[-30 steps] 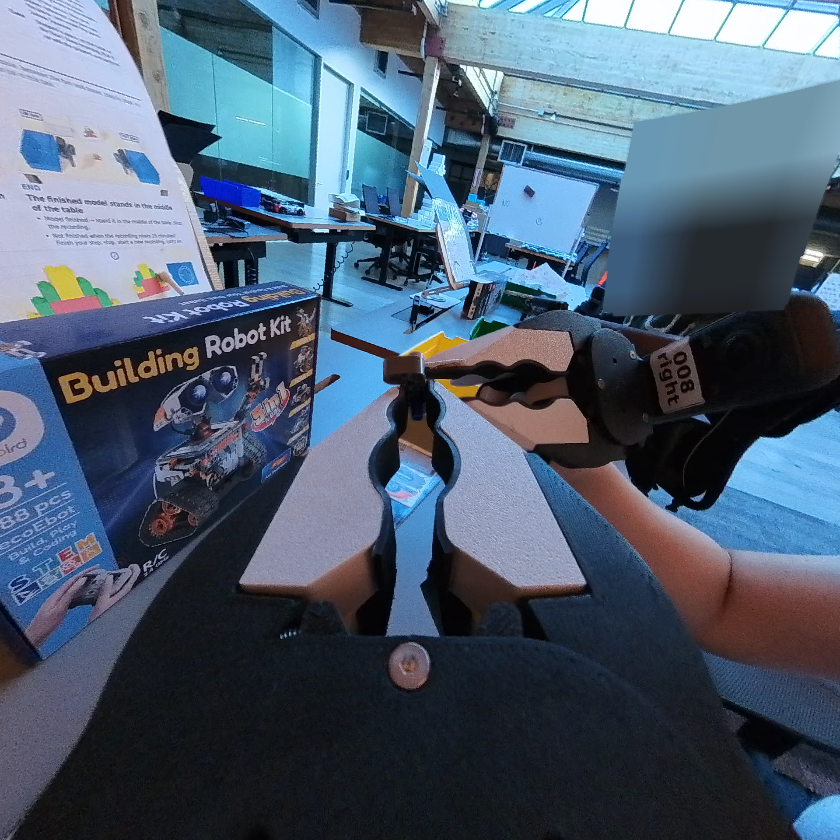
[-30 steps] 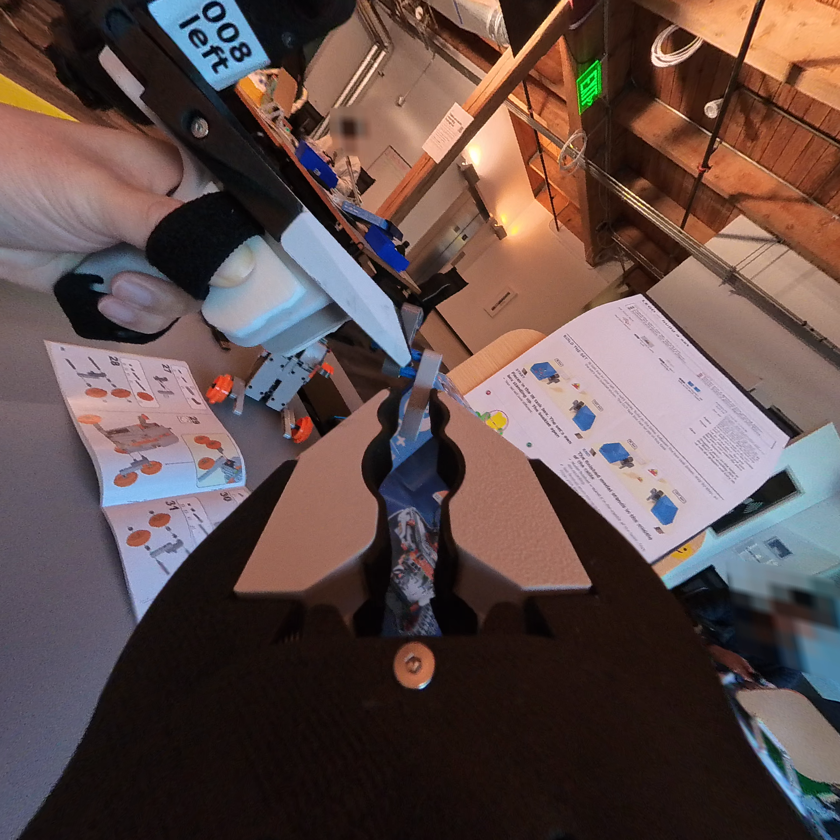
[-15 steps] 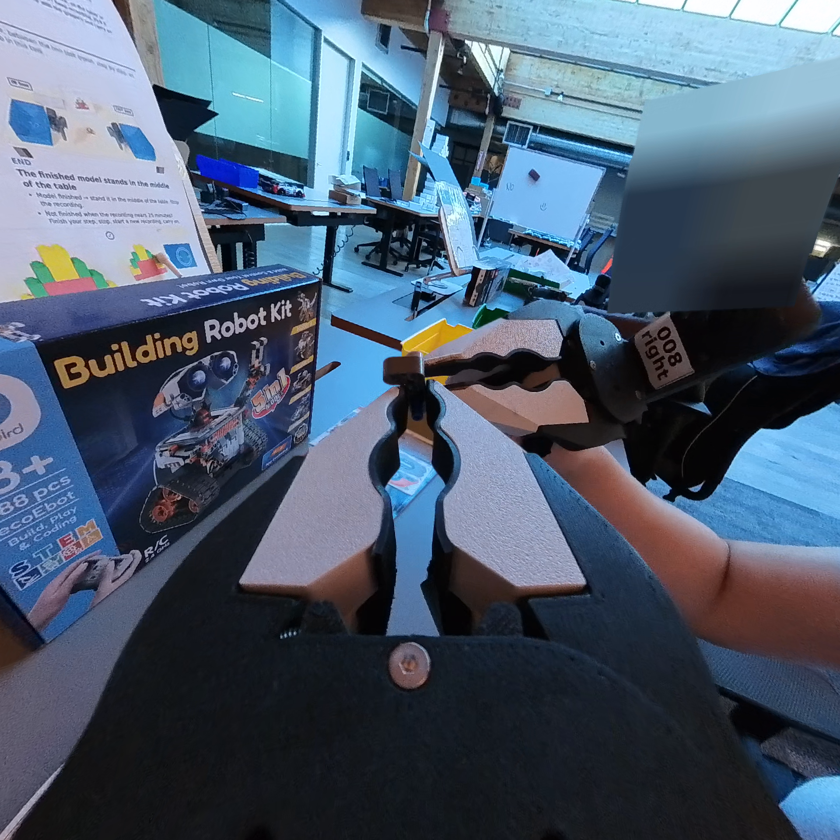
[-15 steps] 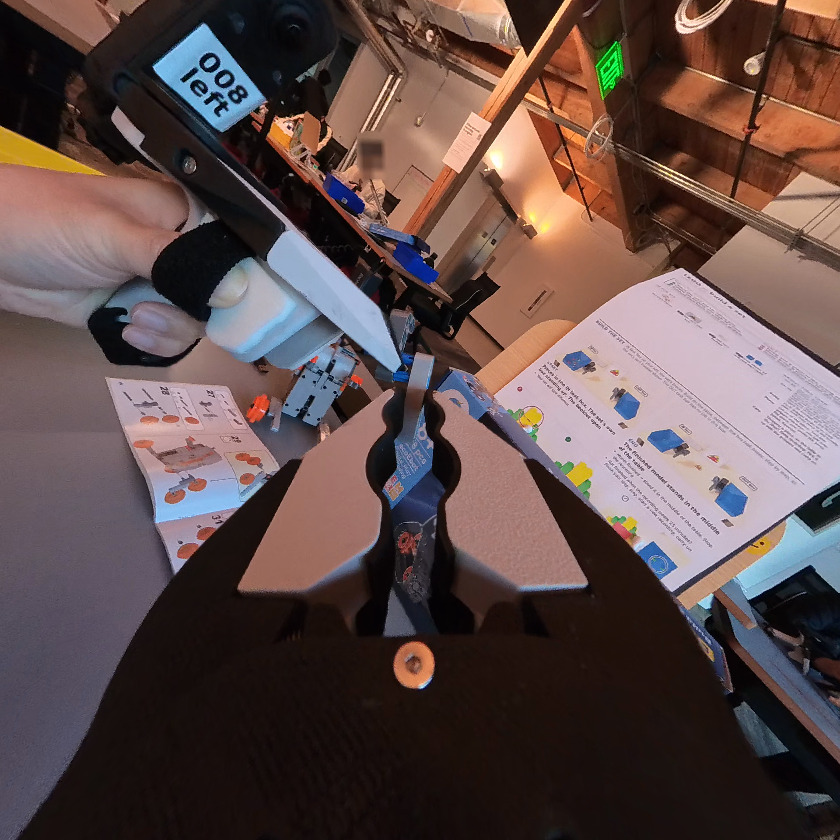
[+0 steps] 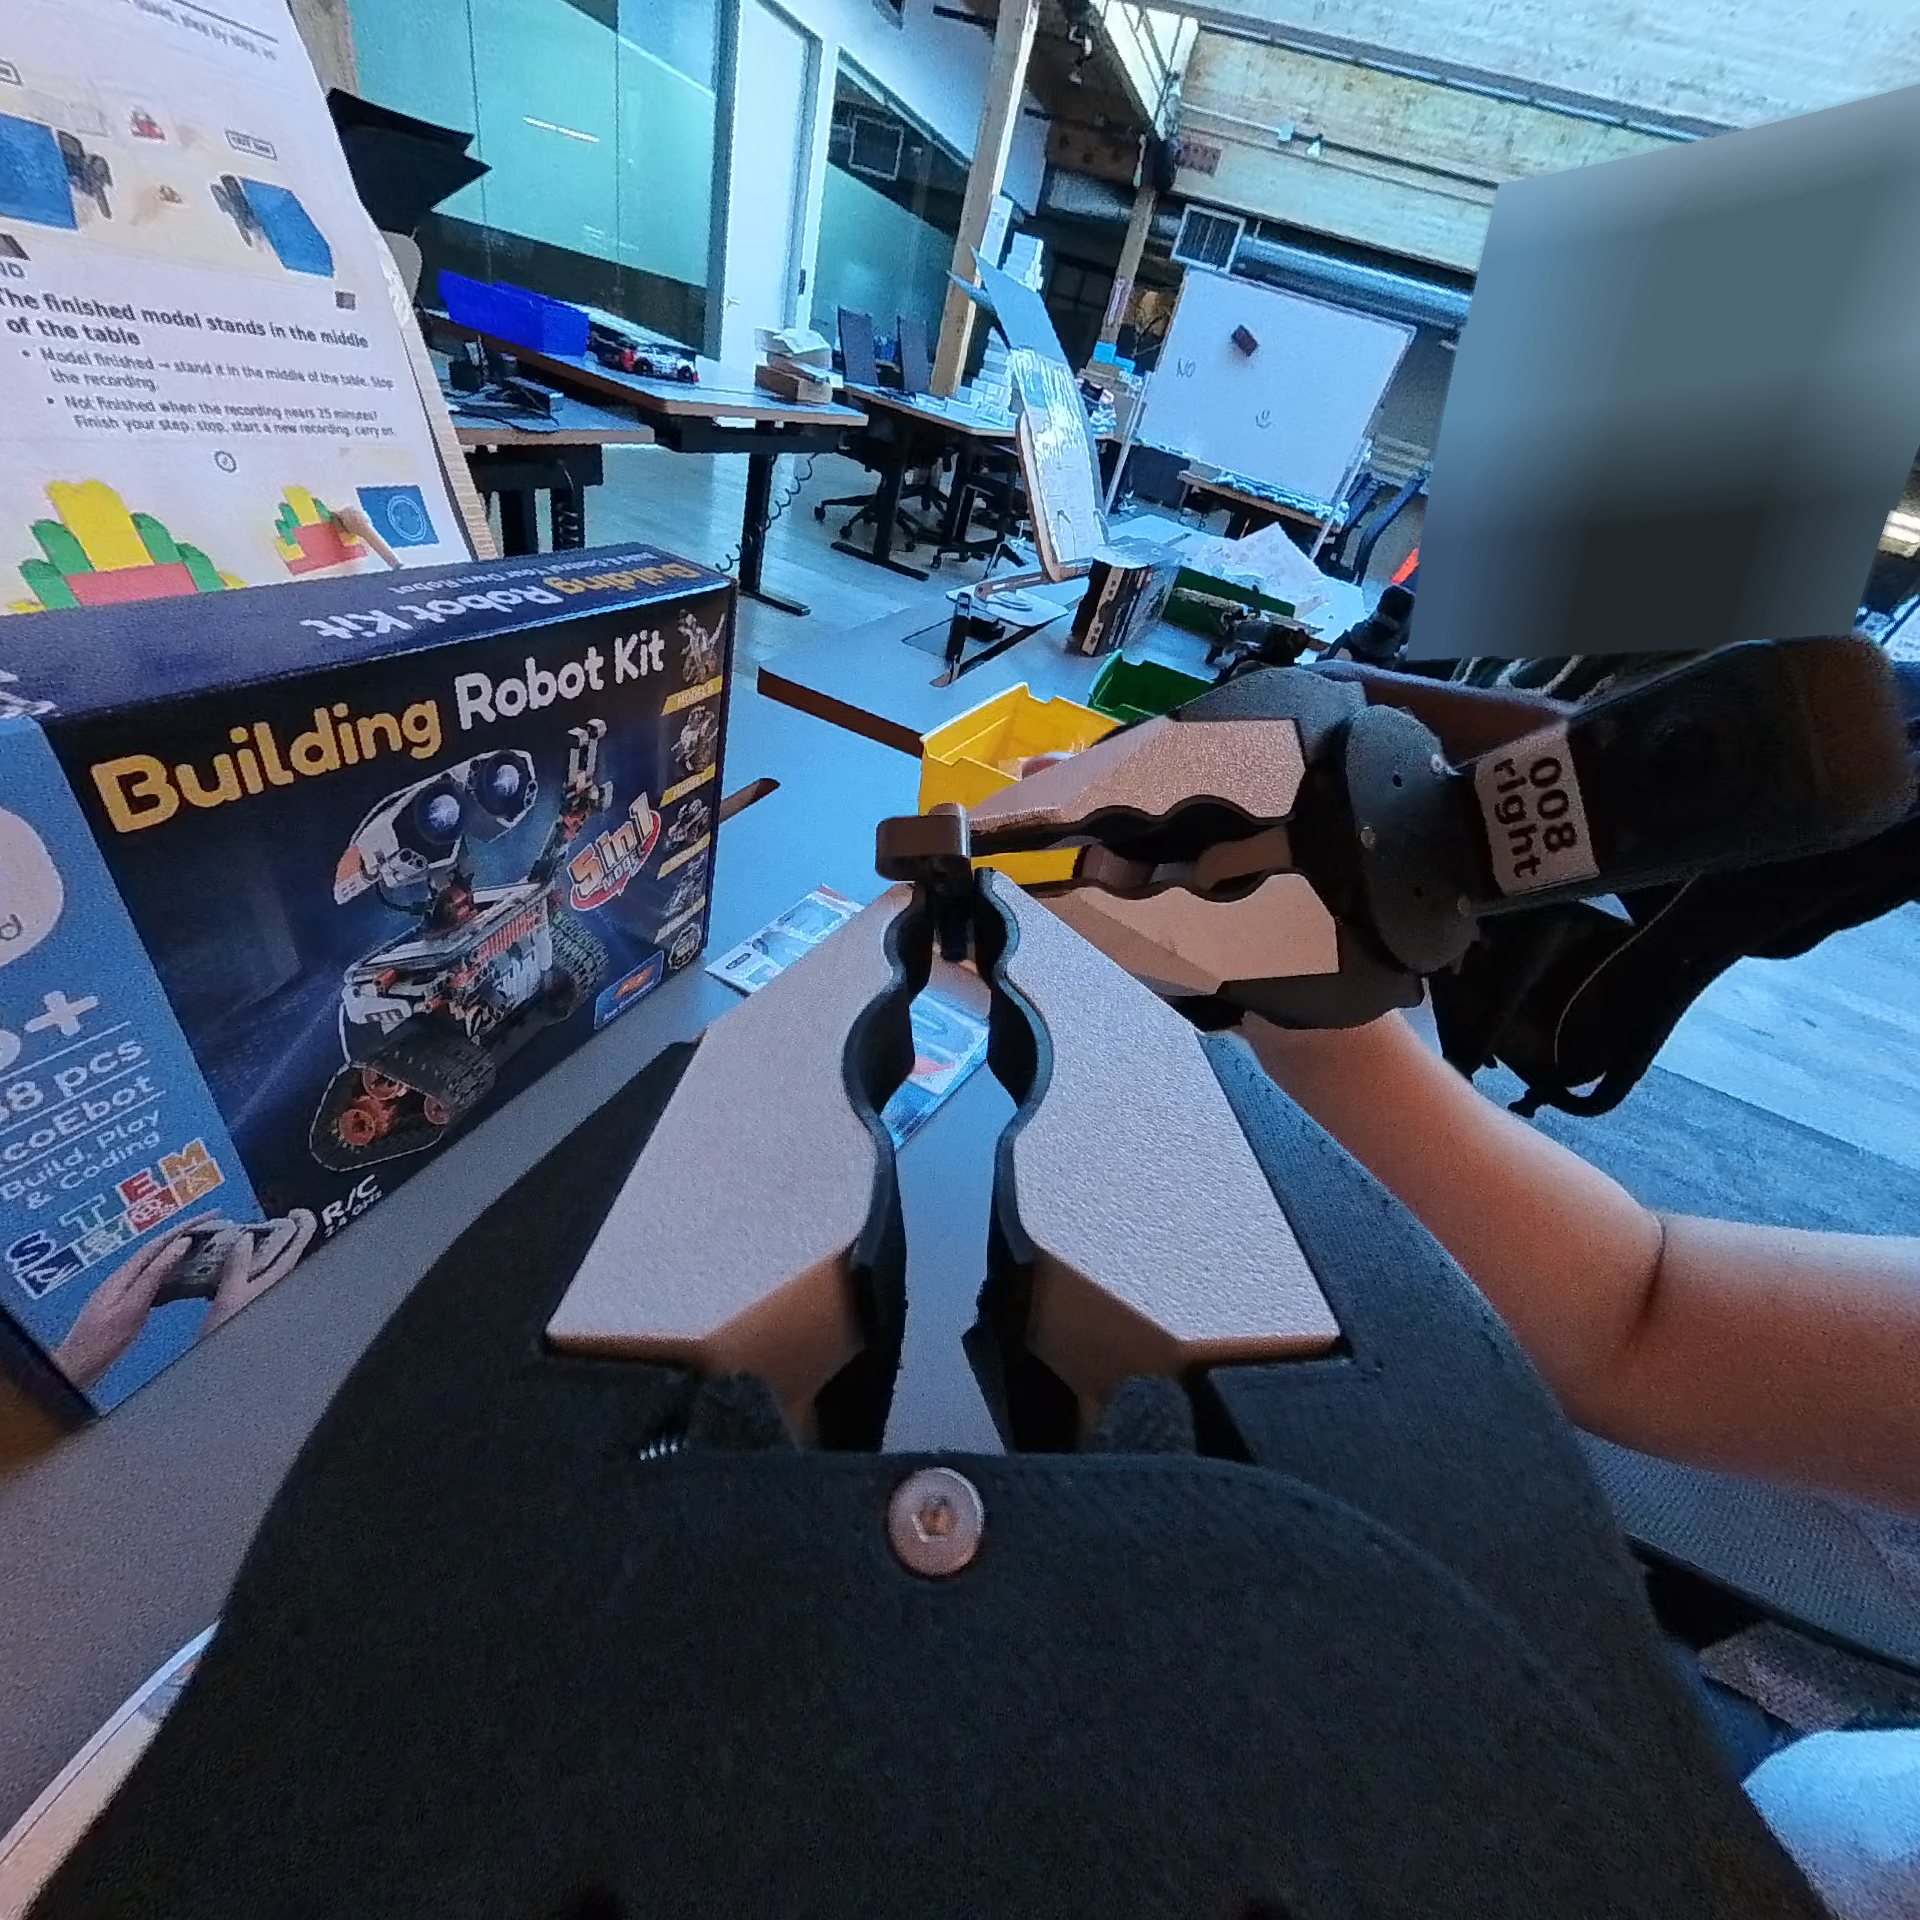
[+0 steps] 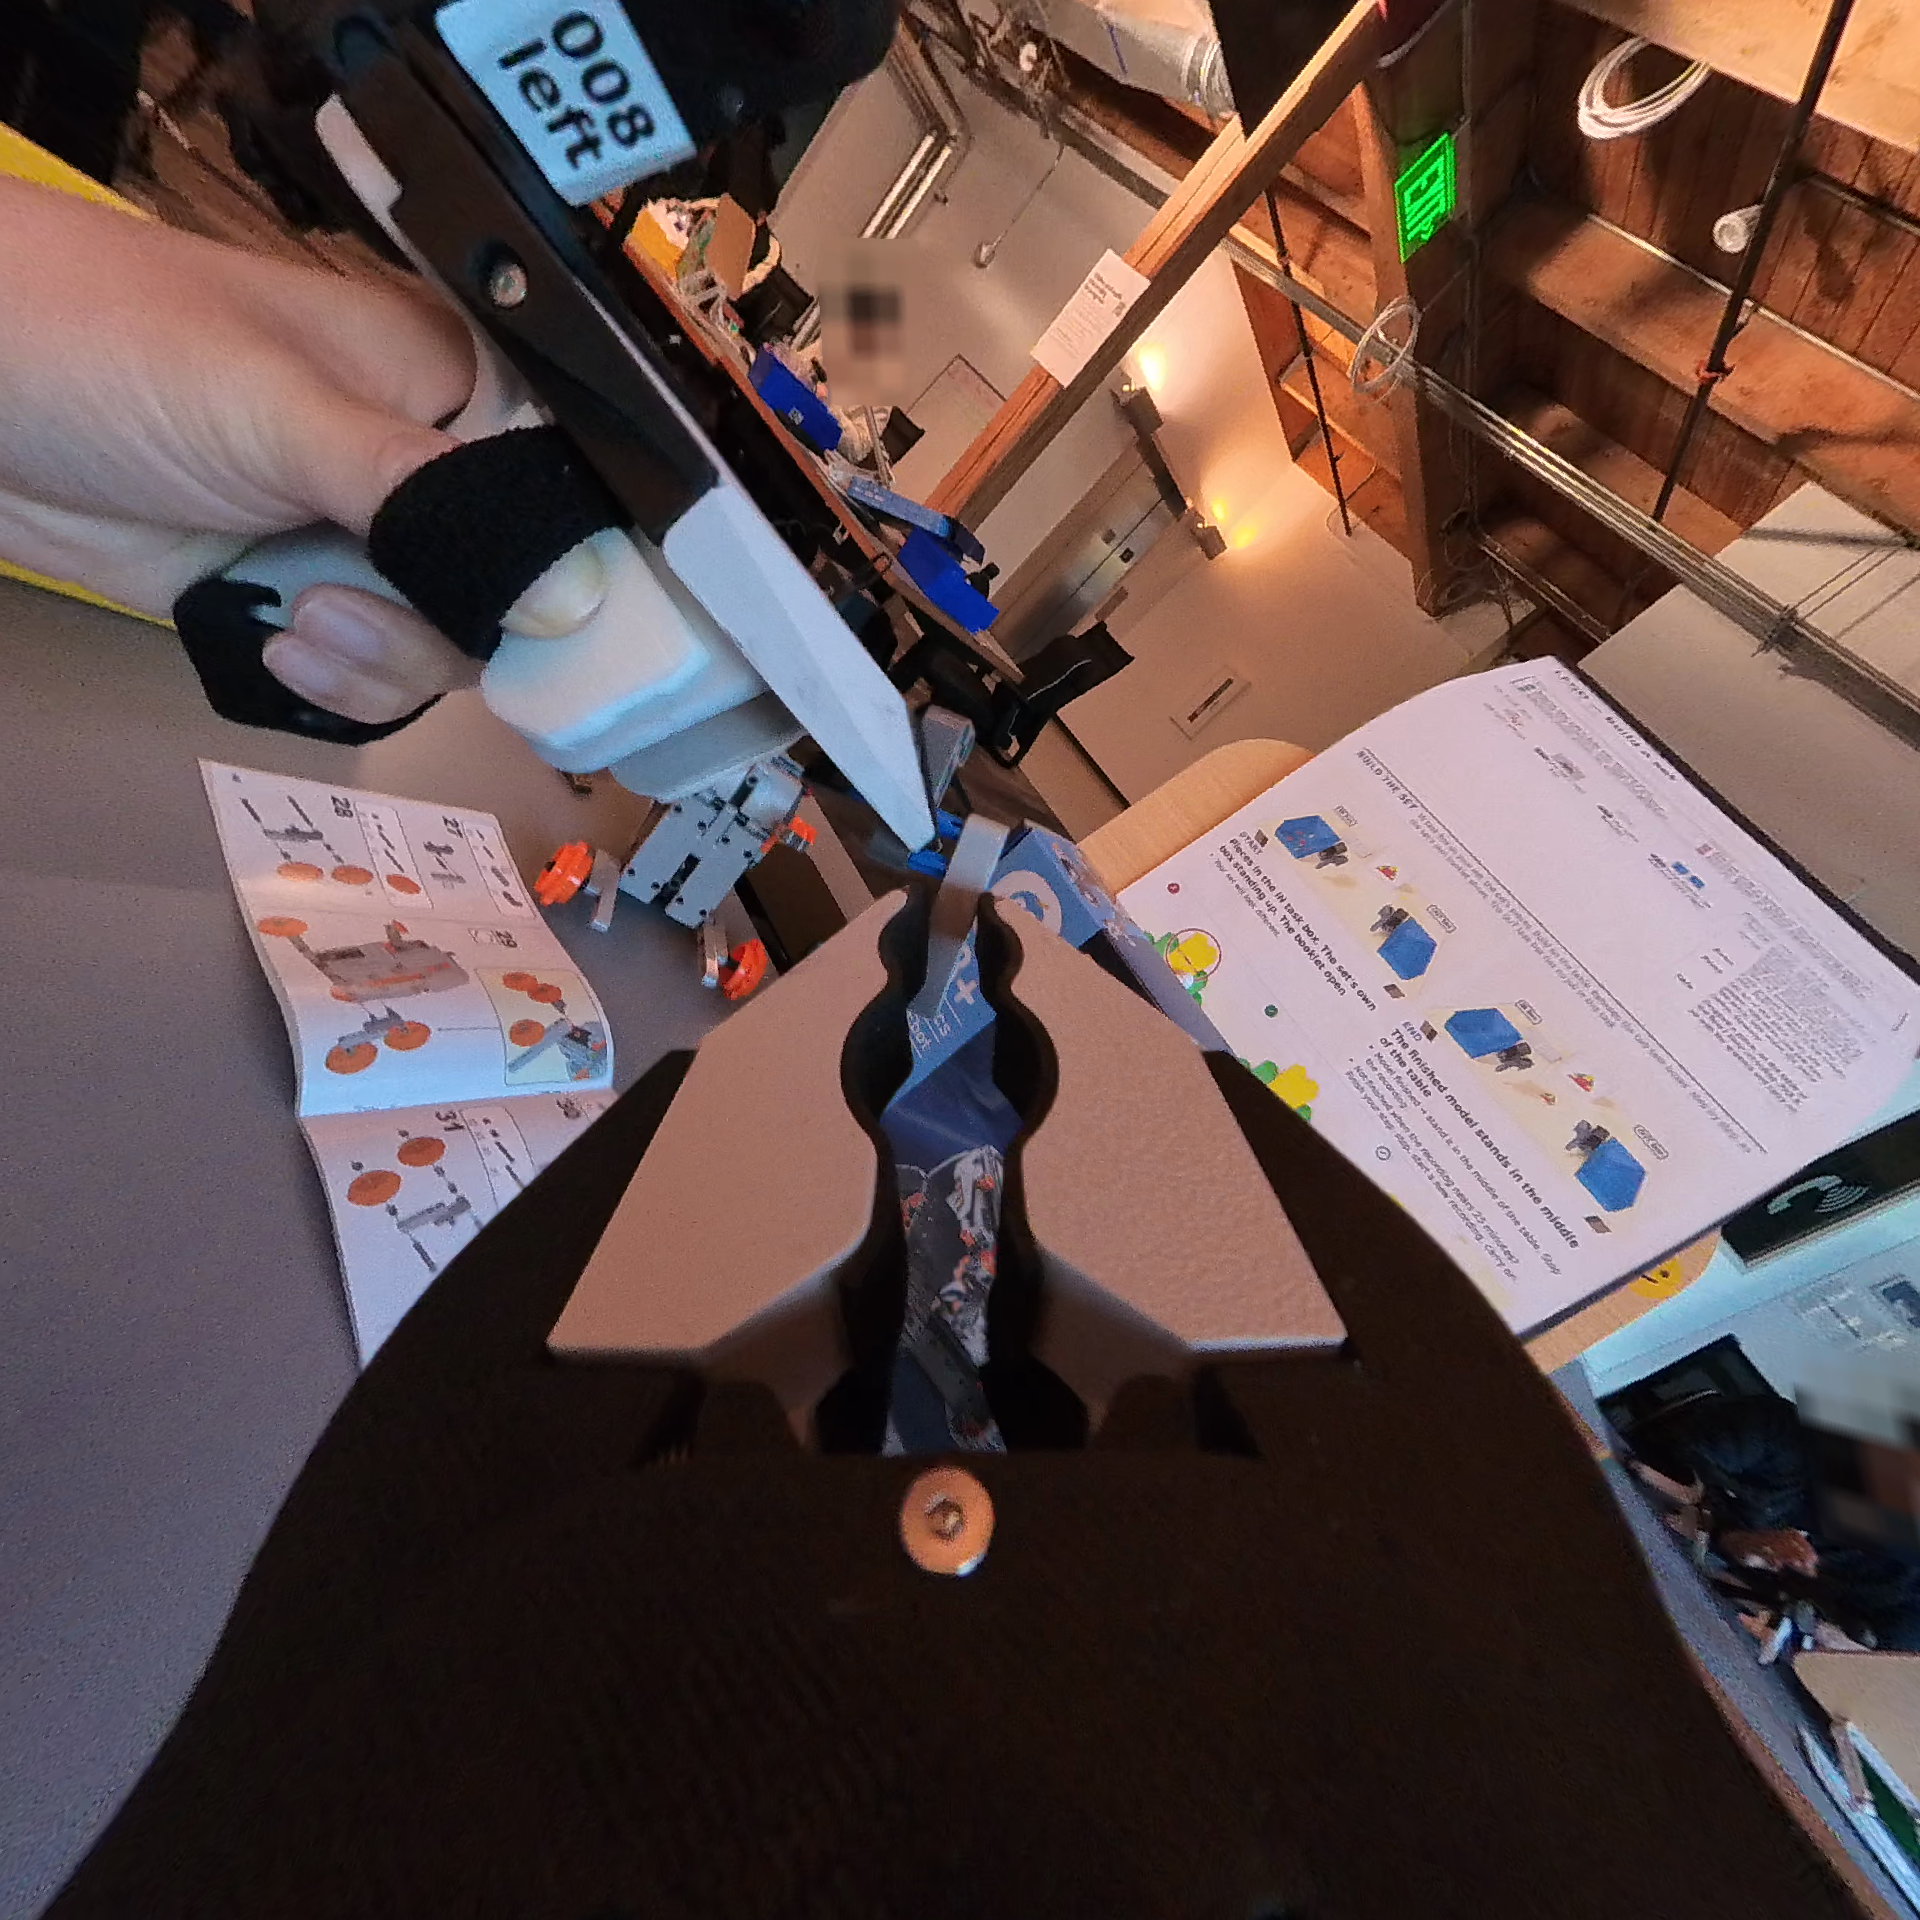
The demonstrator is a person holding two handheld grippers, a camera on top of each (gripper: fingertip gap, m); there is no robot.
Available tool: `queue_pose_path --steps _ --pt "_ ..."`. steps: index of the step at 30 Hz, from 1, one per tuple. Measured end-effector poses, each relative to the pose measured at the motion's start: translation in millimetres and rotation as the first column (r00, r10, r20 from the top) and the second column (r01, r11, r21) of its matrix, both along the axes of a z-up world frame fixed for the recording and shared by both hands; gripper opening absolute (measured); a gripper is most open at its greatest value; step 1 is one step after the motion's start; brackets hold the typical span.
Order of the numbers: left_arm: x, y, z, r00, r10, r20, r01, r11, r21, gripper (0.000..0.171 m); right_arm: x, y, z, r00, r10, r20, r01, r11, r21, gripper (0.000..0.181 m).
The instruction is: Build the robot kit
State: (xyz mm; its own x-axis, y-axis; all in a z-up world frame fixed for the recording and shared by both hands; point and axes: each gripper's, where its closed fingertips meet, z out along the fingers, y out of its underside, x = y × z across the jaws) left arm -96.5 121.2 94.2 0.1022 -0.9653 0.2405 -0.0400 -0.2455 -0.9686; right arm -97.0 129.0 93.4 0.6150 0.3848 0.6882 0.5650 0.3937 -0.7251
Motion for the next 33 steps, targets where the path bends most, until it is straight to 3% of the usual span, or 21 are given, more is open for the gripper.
queue_pose_path --steps 8,16,27,33 --pt "1.6 1.0 2.3 1.000 0.018 0.010 -0.018 1.000 0.022 0.004 -1.7 -1.5 -0.9 0.997 0.050 -0.066 -0.055 0.996 -0.070 0.018" --pt "2.6 1.6 0.9 1.000 0.019 0.008 -0.019 1.000 0.010 0.005 2.3 4.3 2.4 0.999 -0.050 -0.003 0.050 0.999 0.009 0.007" --pt "4.2 2.5 -4.9 0.999 0.030 -0.031 -0.030 1.000 -0.002 0.005 4.0 1.6 -0.9 0.990 -0.090 0.112 0.082 0.994 0.072 0.005" --pt "2.4 2.3 -9.0 0.999 -0.003 -0.033 0.002 0.999 -0.033 0.004 1.7 1.9 -6.1 0.993 -0.056 0.103 0.052 0.998 0.039 0.006"
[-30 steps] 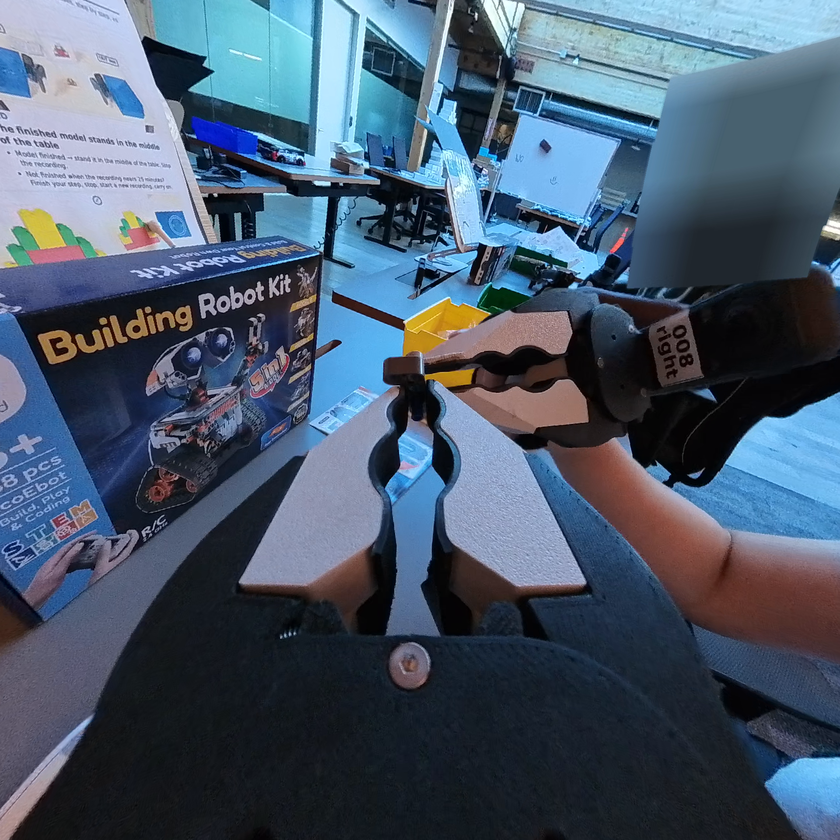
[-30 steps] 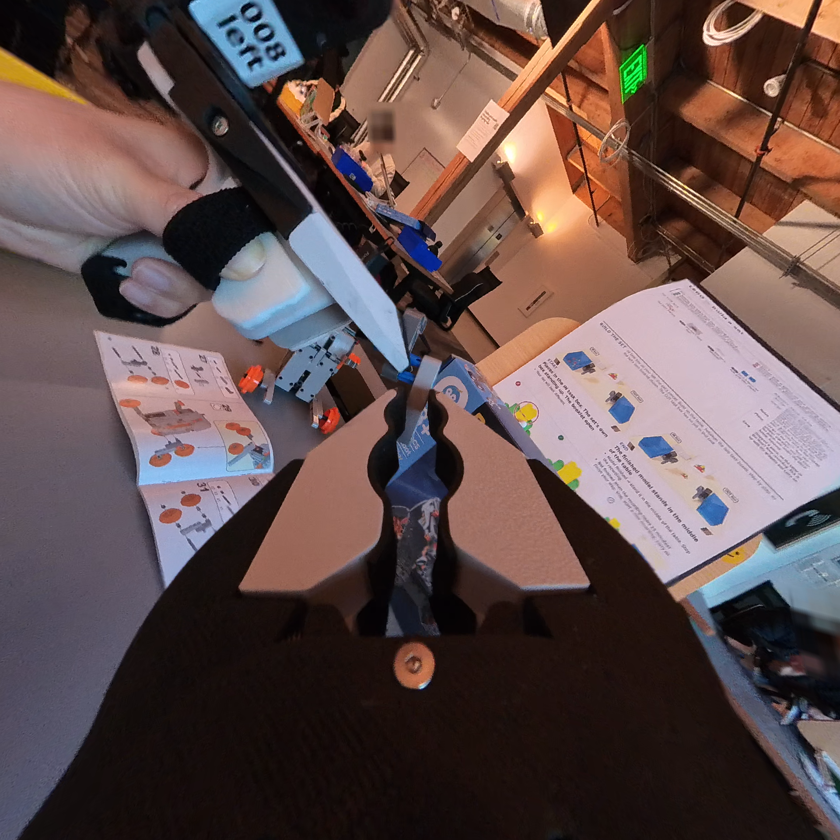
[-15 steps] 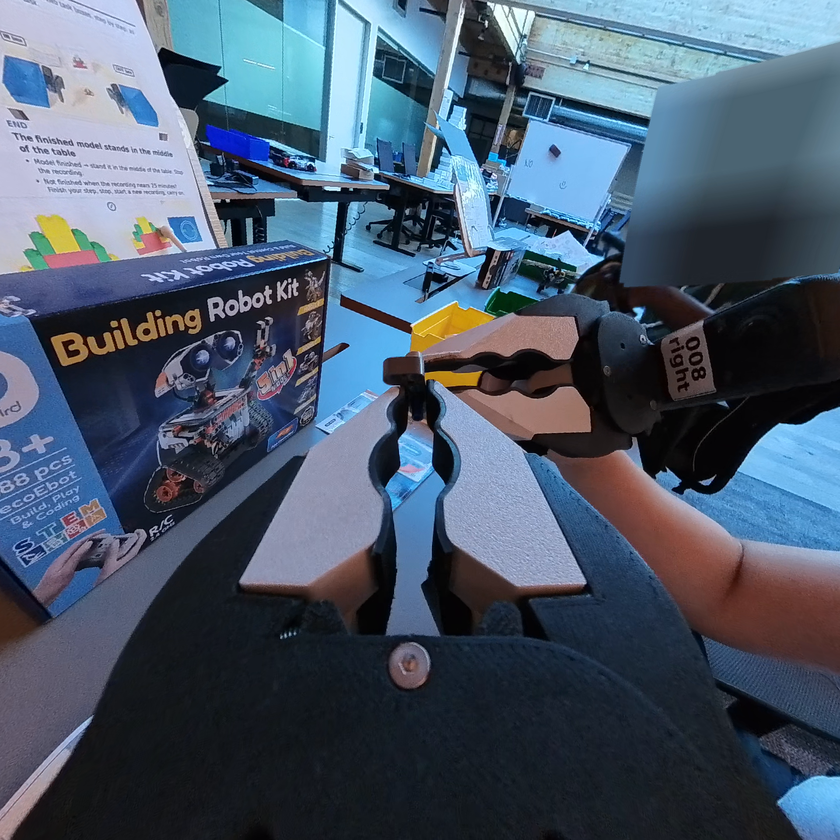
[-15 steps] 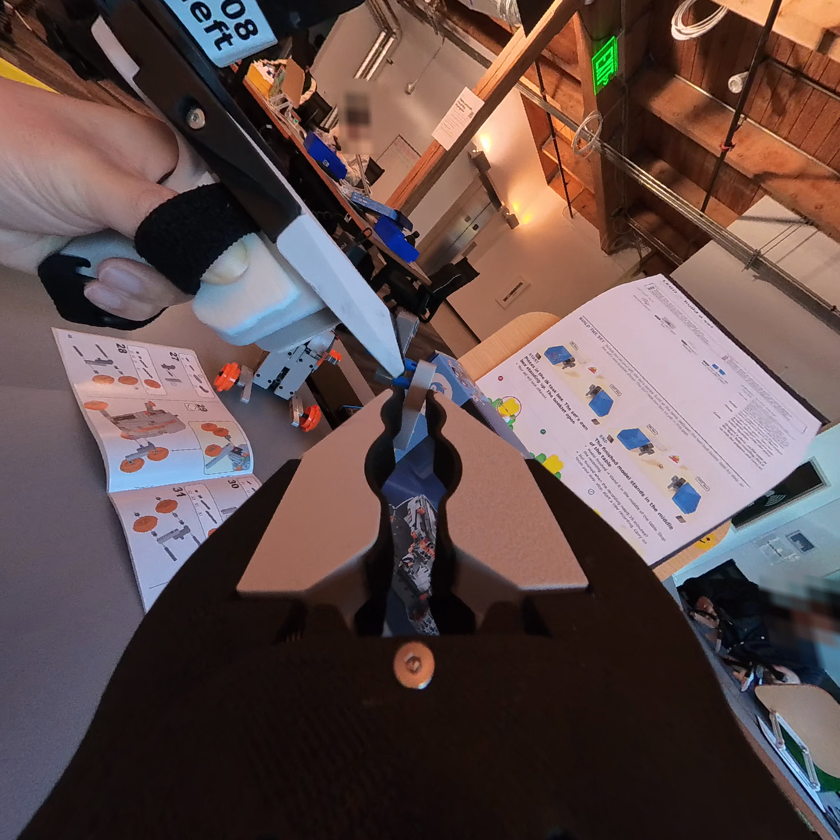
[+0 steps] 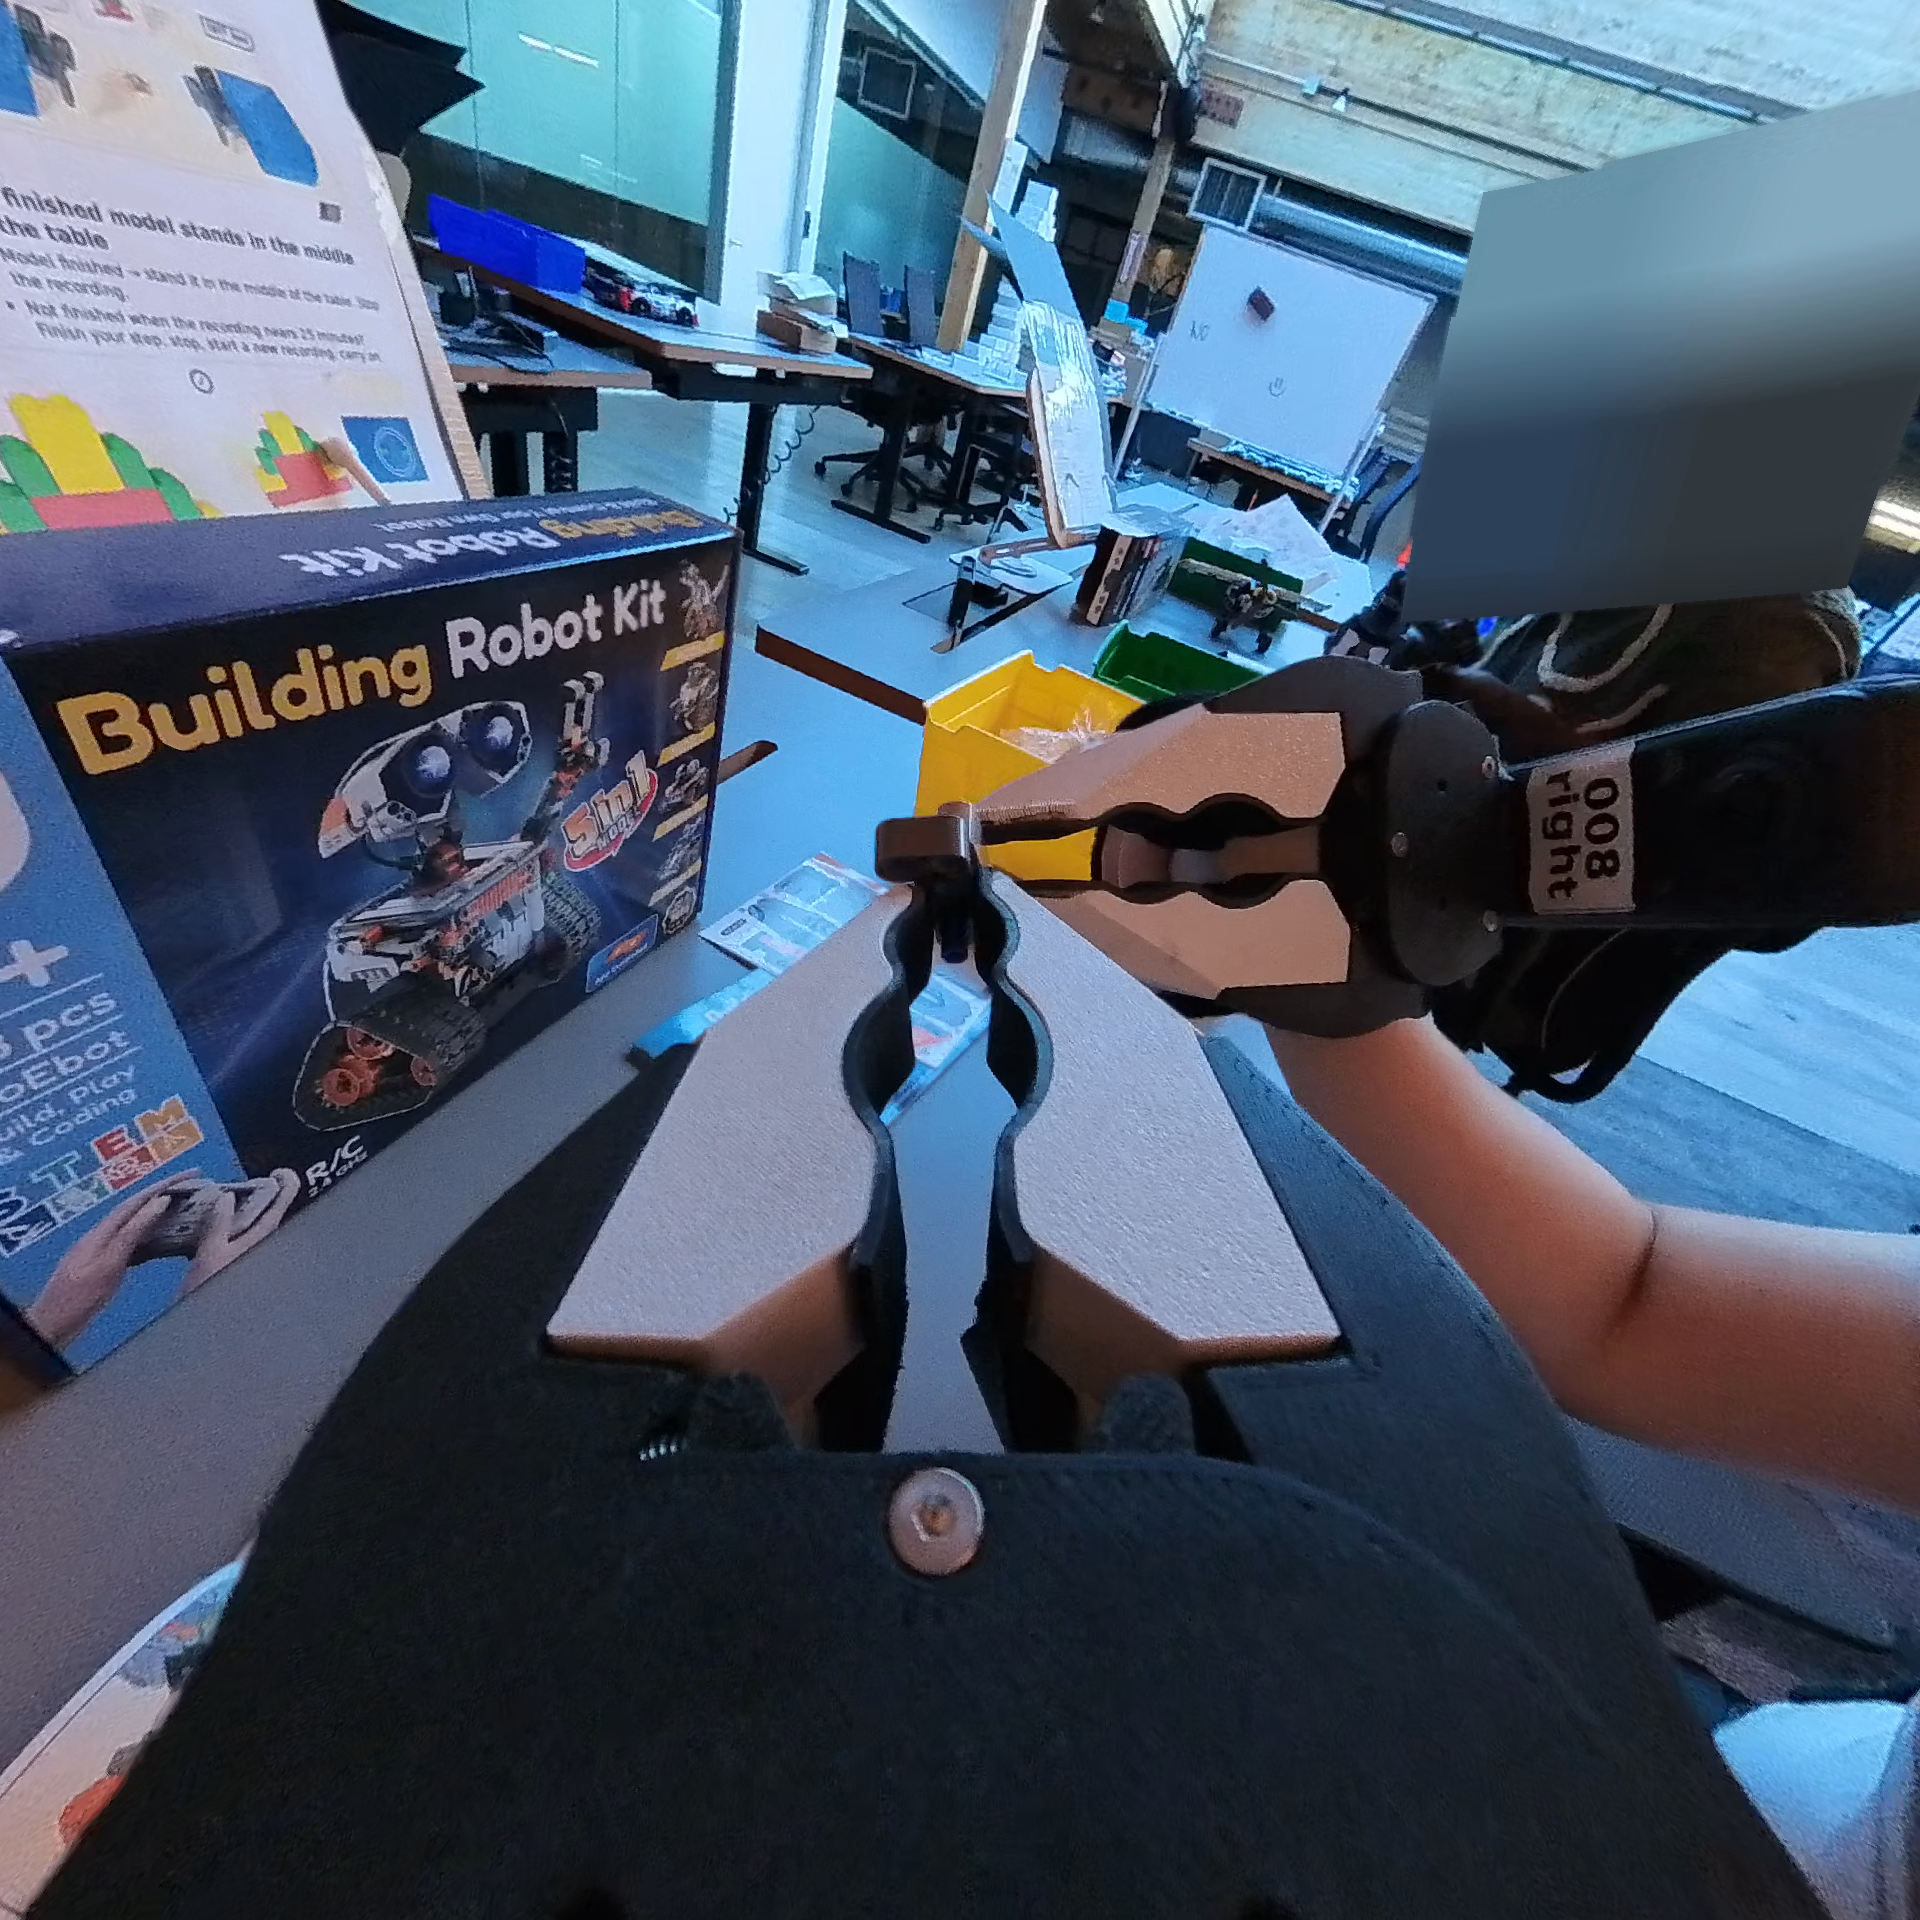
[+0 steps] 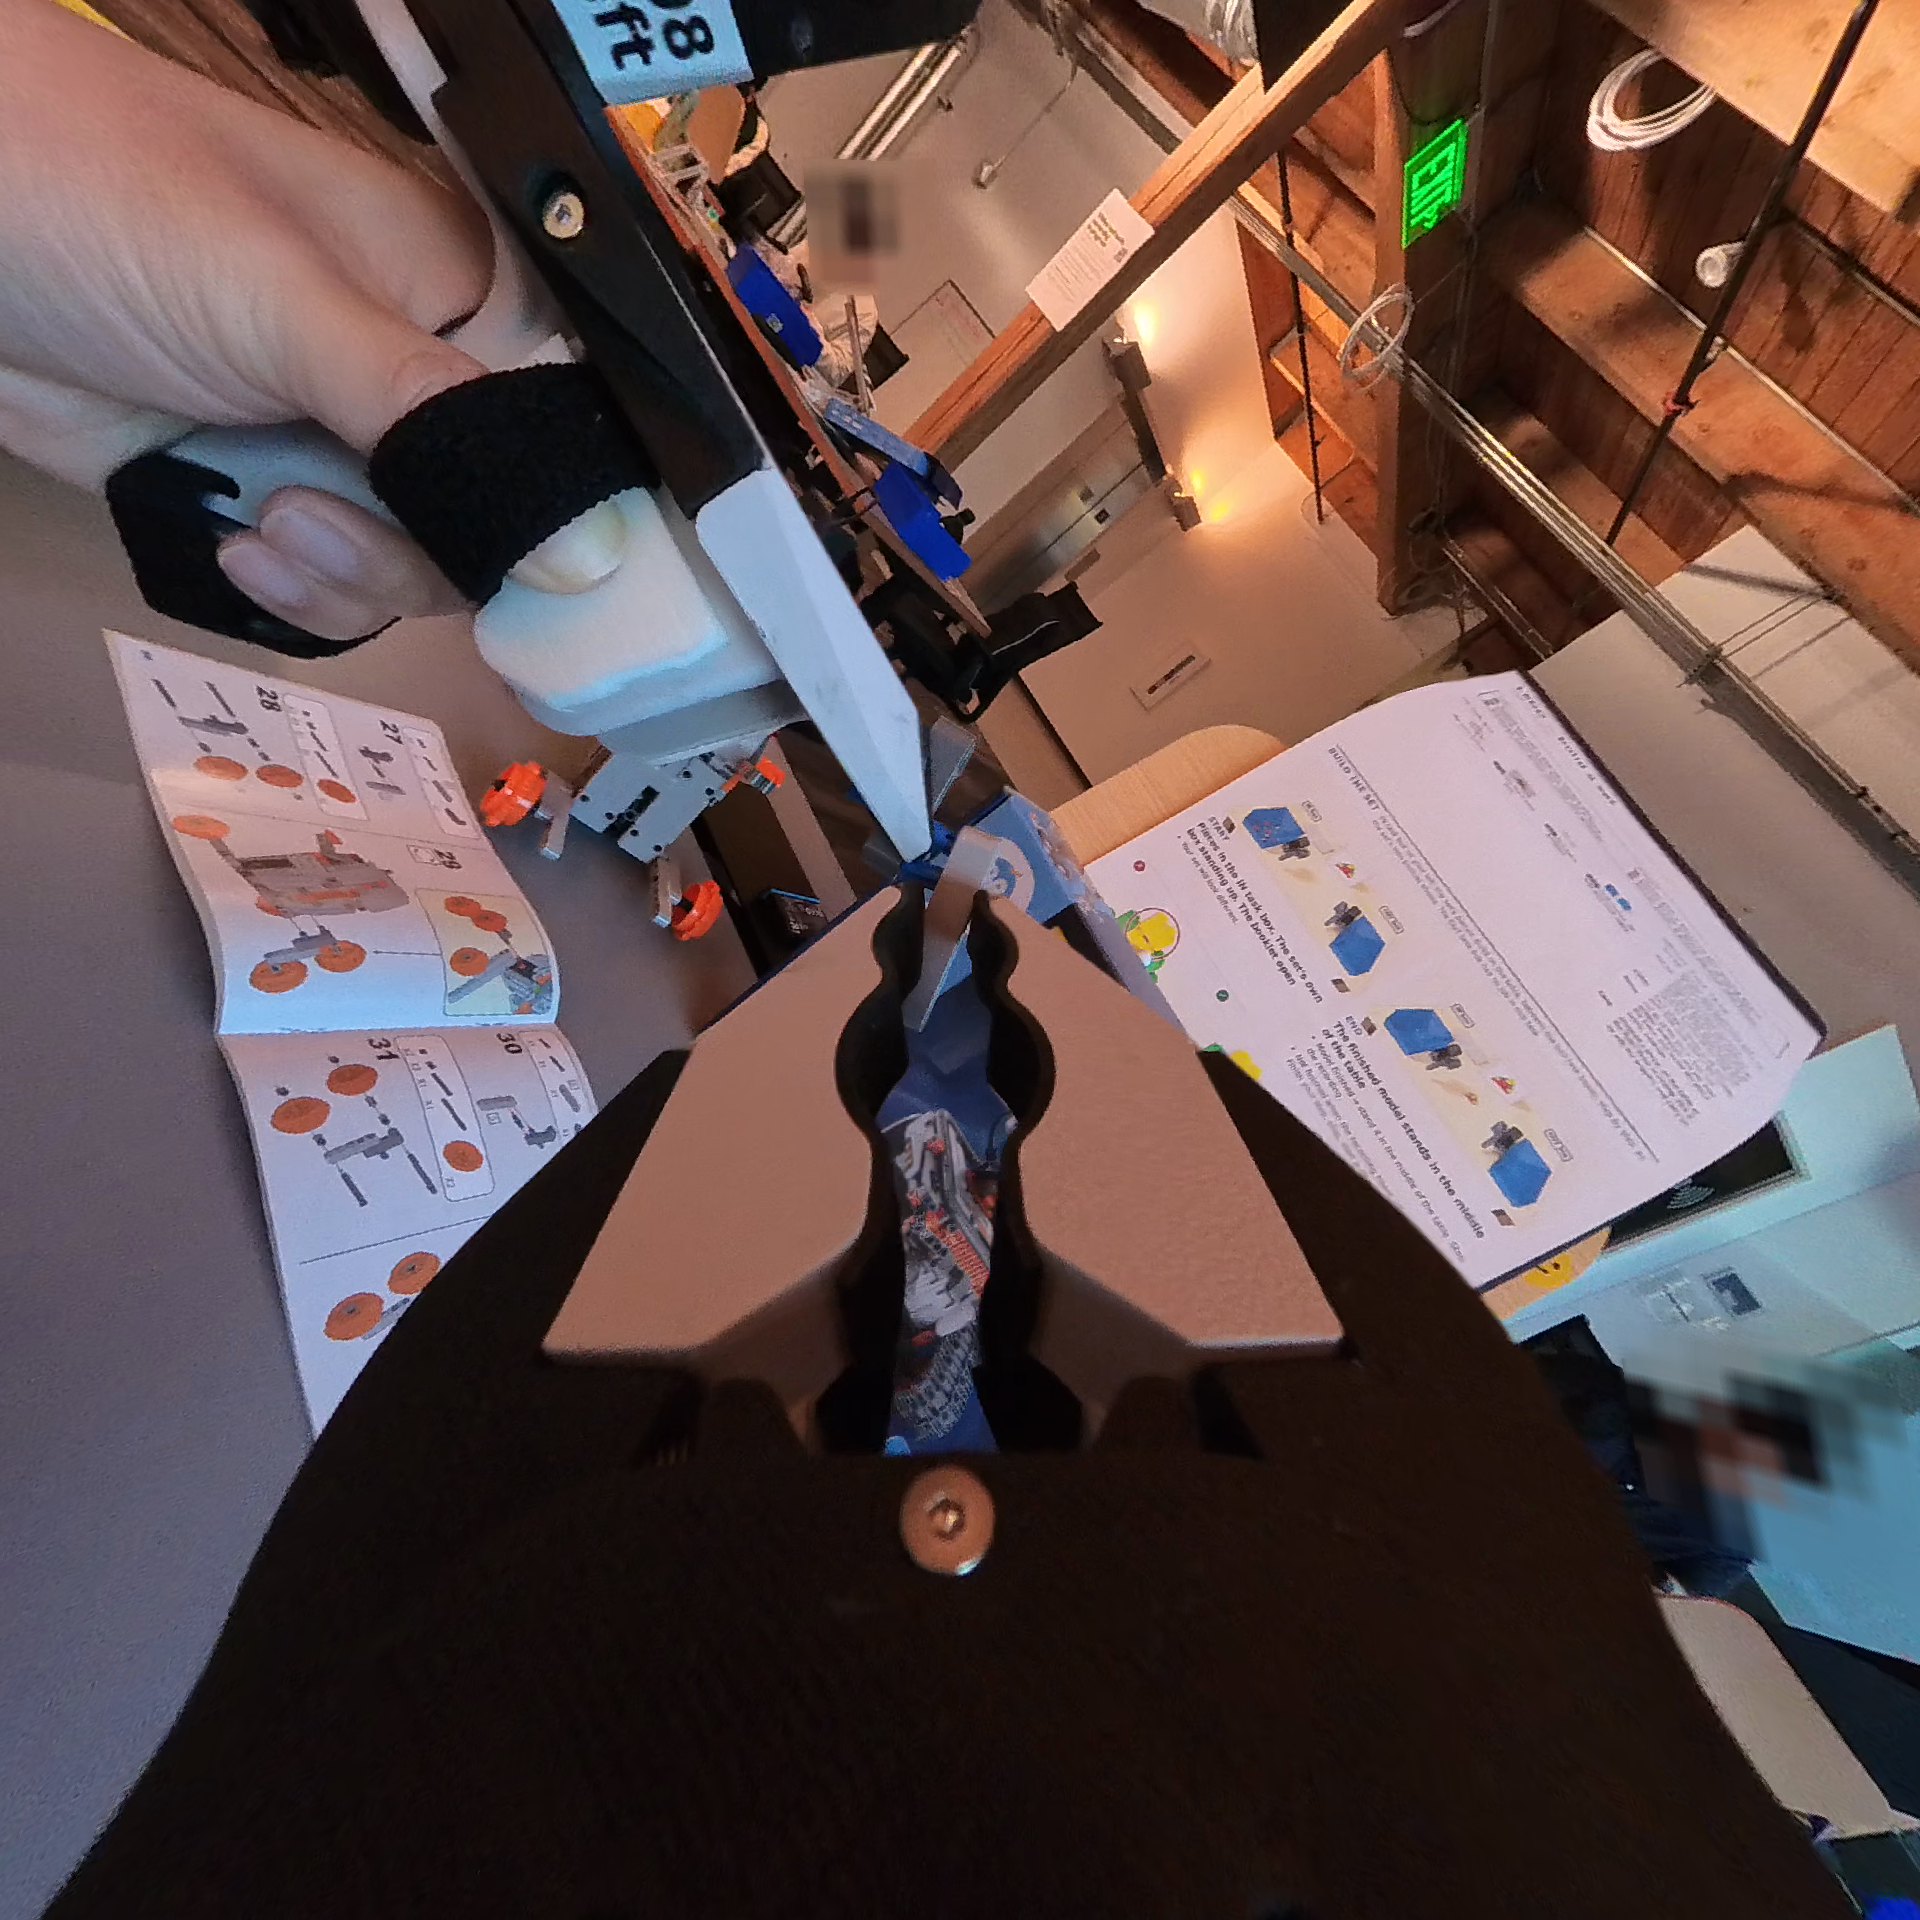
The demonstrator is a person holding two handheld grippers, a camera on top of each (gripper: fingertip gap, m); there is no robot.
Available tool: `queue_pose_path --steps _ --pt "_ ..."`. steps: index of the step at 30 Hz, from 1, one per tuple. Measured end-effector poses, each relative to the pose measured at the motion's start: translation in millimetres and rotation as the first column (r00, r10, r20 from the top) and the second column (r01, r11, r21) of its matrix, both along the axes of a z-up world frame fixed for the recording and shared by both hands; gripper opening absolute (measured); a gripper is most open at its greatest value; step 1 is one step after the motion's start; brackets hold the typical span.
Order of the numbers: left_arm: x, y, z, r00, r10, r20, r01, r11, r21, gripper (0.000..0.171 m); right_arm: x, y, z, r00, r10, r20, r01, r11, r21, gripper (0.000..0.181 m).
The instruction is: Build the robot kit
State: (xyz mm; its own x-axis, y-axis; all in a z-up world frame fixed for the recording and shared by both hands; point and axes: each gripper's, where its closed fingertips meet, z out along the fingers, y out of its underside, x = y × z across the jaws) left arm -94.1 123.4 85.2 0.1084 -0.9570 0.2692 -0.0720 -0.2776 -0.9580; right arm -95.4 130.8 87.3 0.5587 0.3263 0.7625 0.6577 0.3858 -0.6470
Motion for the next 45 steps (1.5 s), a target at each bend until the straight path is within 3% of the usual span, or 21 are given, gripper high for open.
queue_pose_path --steps 20,30,45 --pt "5.3 2.2 3.8 0.999 0.034 0.033 -0.036 0.999 0.041 0.005 4.5 3.3 1.3 0.998 -0.009 -0.062 0.008 1.000 -0.016 0.005" --pt "10.2 0.8 20.7 0.980 0.030 0.198 -0.033 0.999 0.012 0.004 10.2 1.0 15.2 0.992 -0.029 -0.124 0.030 1.000 0.004 0.006" --pt "12.6 0.8 26.1 0.954 0.004 0.300 0.025 0.995 -0.092 0.004 11.8 -2.7 14.2 0.996 -0.040 -0.076 0.037 0.998 -0.044 0.007"
